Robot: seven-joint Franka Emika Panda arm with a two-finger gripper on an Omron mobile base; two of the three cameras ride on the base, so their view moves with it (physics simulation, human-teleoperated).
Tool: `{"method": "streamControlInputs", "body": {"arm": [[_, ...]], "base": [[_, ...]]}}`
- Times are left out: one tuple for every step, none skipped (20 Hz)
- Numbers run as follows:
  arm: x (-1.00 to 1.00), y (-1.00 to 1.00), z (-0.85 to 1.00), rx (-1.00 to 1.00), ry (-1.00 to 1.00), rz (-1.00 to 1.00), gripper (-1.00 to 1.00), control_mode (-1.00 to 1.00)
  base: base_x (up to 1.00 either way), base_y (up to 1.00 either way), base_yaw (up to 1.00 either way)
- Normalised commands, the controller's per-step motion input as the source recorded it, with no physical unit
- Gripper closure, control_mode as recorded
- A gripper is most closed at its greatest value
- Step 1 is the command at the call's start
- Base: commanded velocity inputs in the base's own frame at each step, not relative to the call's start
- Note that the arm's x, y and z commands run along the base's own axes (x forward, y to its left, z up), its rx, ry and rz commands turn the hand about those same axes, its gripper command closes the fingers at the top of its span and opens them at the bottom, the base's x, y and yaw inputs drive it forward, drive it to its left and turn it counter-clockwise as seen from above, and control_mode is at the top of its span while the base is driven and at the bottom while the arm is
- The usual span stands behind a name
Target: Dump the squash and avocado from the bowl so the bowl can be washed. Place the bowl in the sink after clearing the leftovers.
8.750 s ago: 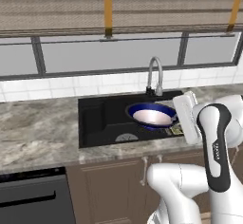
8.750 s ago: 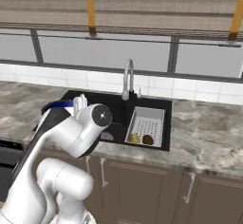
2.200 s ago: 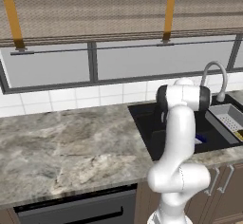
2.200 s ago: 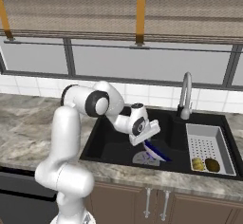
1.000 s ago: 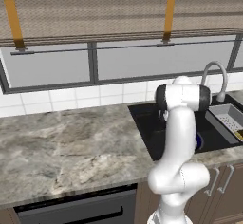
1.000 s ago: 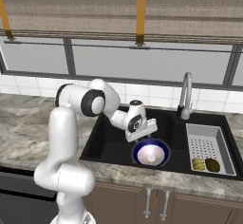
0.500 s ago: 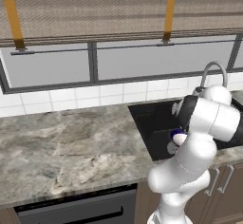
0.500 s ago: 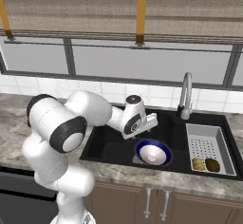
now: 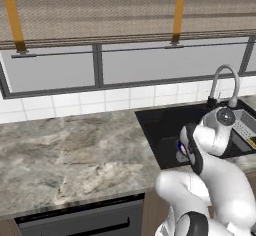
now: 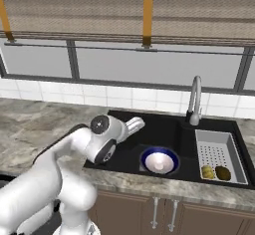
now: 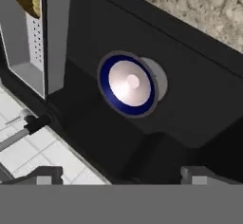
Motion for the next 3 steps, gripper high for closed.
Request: {"method": "streamControlInputs", "body": {"arm": [[-1.0,0.76,1.0,-0.14,-0.57,0.0,-1.0,-1.0],[-1.0,0.86,1.0,-0.16,-0.56,0.0,-1.0,-1.0],[-1.0,0.89,1.0,-0.17,-0.57,0.0,-1.0,-1.0]], "base": [[0.0,0.0,0.0],[0.0,0.0,0.0],[0.0,0.0,0.0]]}}
